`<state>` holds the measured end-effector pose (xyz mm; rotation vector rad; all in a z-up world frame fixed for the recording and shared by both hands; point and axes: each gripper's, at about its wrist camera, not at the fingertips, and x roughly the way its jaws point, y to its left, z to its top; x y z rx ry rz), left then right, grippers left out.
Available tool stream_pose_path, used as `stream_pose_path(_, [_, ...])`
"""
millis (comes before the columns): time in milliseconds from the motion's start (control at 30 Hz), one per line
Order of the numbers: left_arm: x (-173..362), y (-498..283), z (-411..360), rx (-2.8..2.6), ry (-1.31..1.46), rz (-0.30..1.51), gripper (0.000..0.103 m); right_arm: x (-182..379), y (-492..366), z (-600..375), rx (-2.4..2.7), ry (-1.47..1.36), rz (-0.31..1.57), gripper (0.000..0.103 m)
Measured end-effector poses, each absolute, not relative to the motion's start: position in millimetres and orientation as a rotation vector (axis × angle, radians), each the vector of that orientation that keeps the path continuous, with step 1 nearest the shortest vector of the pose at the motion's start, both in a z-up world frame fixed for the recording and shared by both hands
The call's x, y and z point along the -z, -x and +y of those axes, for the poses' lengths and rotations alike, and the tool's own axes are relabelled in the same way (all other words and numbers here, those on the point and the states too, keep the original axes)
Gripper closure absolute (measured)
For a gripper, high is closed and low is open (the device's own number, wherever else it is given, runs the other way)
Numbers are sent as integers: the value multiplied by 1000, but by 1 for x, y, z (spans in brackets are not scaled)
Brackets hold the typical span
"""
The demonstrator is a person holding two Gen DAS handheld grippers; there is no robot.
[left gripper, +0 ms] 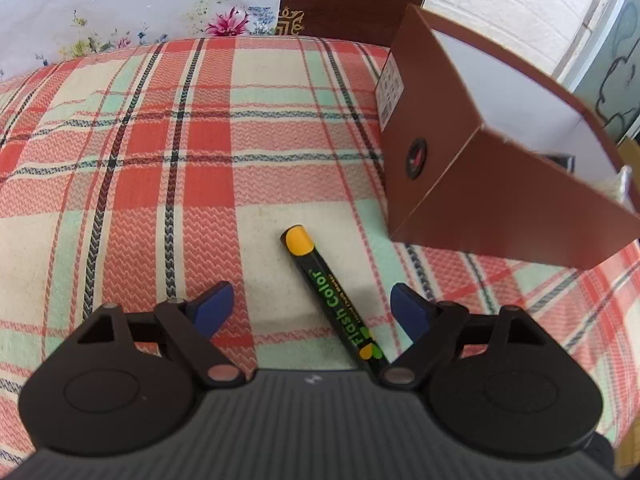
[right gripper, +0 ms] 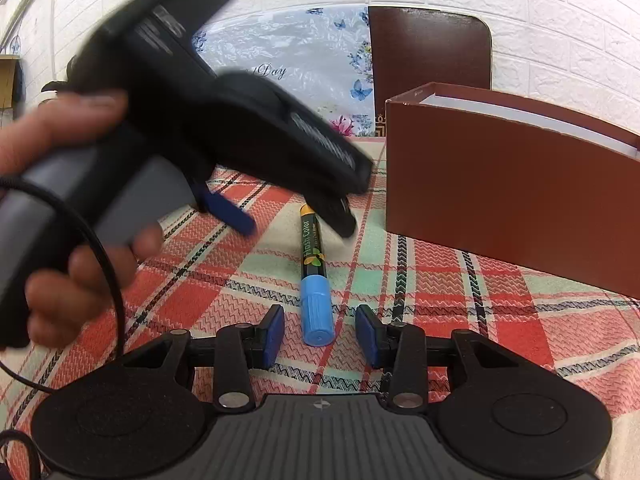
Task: Organize objects
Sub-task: 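Close the right gripper on the marker's blue cap and lift it, then carry the marker over the brown box and open the right gripper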
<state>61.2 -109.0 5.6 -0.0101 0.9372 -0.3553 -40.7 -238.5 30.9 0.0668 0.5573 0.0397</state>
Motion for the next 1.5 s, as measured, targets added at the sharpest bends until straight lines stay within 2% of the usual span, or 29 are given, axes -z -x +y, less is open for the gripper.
stream_pose_path(100, [-1,-51,-118,344,-62,907,17,-31,37,-240,-45,-81,565,65])
stream_pose_path(133, [1,-48,-120,339,-88,895,21,-32,36,-240,-47,-80,566,70])
stream_pose_path(167, [2,-44,-121,335,-119,877,31,-32,36,-240,-49,-77,567,75])
stream_pose_path(200, [2,-41,-122,342,-139,859,36,-32,36,-240,-59,-77,569,85])
stream_pose_path(267, [-3,-39,-119,366,-142,854,54,-33,37,-239,-76,-68,574,85])
stream_pose_path(333, [-7,-35,-123,398,-158,860,65,-34,42,-238,-92,-53,580,86])
stream_pose_path(633, [-6,15,-183,652,-286,860,69,-37,107,-262,-22,-20,589,81])
stream_pose_path(833, [-8,41,-221,769,-385,813,69,-36,145,-287,77,-119,569,81])
stream_pose_path(1033, [-43,43,-221,785,-377,711,69,-52,153,-291,100,-91,454,81])
stream_pose_path(1267, [-104,21,-227,750,-356,546,74,-82,127,-297,117,-25,289,81])
stream_pose_path(1500, [-118,-21,-271,748,-349,517,75,-105,72,-335,204,-46,233,83])
